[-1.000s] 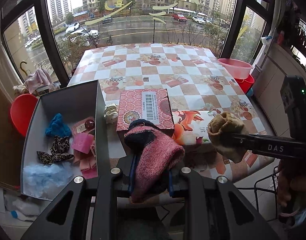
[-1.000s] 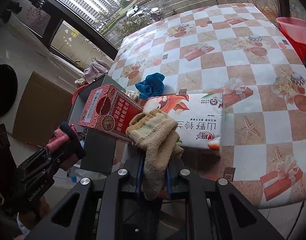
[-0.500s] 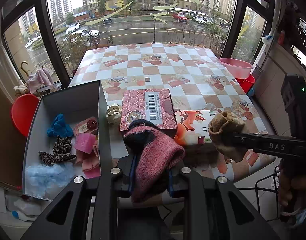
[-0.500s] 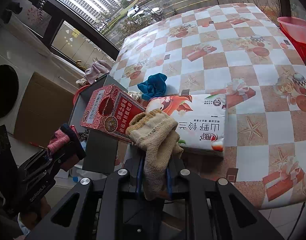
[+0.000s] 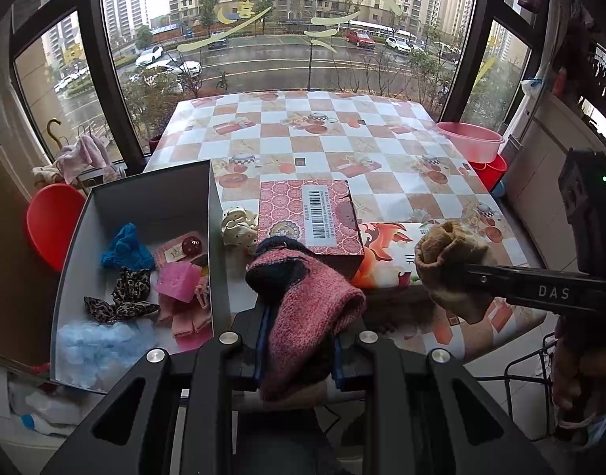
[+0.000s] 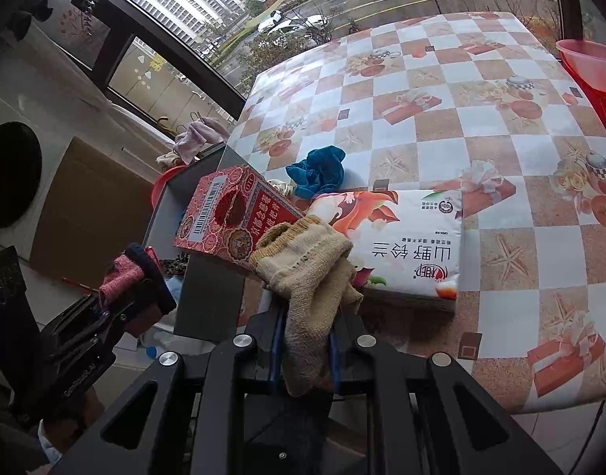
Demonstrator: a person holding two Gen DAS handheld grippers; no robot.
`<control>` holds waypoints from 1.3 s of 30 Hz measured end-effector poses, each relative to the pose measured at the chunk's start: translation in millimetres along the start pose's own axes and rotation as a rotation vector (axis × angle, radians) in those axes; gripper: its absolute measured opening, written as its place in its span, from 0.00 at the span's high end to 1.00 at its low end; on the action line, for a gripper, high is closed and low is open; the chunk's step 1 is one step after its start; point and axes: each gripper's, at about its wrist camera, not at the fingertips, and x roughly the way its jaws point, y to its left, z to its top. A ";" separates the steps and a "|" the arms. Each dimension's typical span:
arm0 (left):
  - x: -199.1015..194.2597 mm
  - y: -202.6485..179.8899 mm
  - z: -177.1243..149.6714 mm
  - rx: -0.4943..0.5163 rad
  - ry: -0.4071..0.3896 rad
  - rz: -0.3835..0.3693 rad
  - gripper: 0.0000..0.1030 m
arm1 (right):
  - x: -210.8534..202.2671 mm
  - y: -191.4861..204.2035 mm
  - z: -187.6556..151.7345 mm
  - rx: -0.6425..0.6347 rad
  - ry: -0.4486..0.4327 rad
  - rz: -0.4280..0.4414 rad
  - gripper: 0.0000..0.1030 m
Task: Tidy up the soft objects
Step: 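Lift the sock and hat and carry both over the white box, then lower both grippers into the box and open them, releasing sock and hat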
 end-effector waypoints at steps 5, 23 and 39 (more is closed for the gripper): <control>-3.1 4.9 -0.4 -0.009 -0.008 0.000 0.75 | -1.6 5.6 -0.4 -0.008 -0.002 0.001 0.81; -22.3 47.2 -11.6 -0.078 -0.058 0.011 0.75 | 4.0 67.2 -2.6 -0.109 0.011 0.020 0.81; -75.1 145.5 -9.7 -0.197 -0.167 0.081 0.75 | 31.1 198.8 9.6 -0.322 0.061 0.137 0.81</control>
